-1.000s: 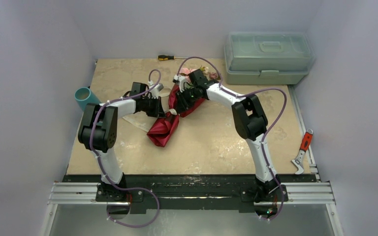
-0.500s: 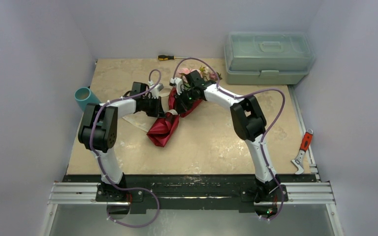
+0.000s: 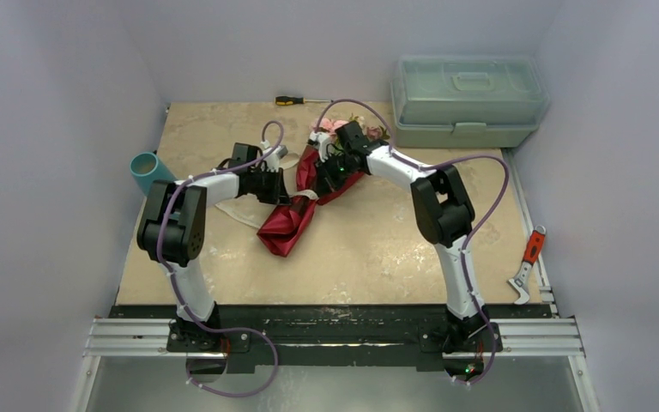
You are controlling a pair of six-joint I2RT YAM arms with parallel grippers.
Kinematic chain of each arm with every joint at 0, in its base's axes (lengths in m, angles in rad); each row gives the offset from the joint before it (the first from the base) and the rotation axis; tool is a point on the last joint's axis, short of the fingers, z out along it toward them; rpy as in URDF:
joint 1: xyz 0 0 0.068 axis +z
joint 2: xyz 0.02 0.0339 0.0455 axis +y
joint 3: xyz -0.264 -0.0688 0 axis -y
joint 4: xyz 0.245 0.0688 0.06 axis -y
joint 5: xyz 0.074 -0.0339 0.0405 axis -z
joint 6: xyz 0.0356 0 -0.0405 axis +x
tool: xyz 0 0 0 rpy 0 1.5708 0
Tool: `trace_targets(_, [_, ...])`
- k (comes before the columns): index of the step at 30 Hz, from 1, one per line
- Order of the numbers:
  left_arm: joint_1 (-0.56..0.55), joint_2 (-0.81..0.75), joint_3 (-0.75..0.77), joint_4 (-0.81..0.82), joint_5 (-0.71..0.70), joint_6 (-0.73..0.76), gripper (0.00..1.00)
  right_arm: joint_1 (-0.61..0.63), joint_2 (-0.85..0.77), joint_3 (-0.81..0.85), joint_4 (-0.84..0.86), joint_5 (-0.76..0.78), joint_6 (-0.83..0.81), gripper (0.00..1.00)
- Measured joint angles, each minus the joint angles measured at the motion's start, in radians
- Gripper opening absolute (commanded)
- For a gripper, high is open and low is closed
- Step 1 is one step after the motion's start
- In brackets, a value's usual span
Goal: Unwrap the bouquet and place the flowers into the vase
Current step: Untie the ribbon from the wrapping paper.
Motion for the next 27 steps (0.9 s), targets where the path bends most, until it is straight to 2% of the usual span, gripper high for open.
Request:
trace_targets(9, [-0.006,0.000,0.000,0.003,0.008,0.001,0.00,-0.031,-0.021,-0.055,0.020,-0.066,0.008,0.00])
trace_targets(14, [-0.005,-0.033,-0.041,0.051,0.039,0.047,0.30,-0.059,-0.024,-0.058,0.012,-0.119,0.010,0.00])
trace_targets(16, [-0.003,-0.064,-0.055,0.059,0.052,0.080,0.36,-0.069,-0.024,-0.058,0.005,-0.126,0.010,0.00])
trace_targets(23, [0.011,-0.174,-0.031,0.092,0.156,0.247,0.46,-0.098,-0.017,-0.052,-0.011,-0.129,0.001,0.00])
trace_targets(27, [0.011,-0.169,0.063,0.029,0.173,0.473,0.50,-0.098,-0.017,-0.052,-0.011,-0.140,-0.001,0.00])
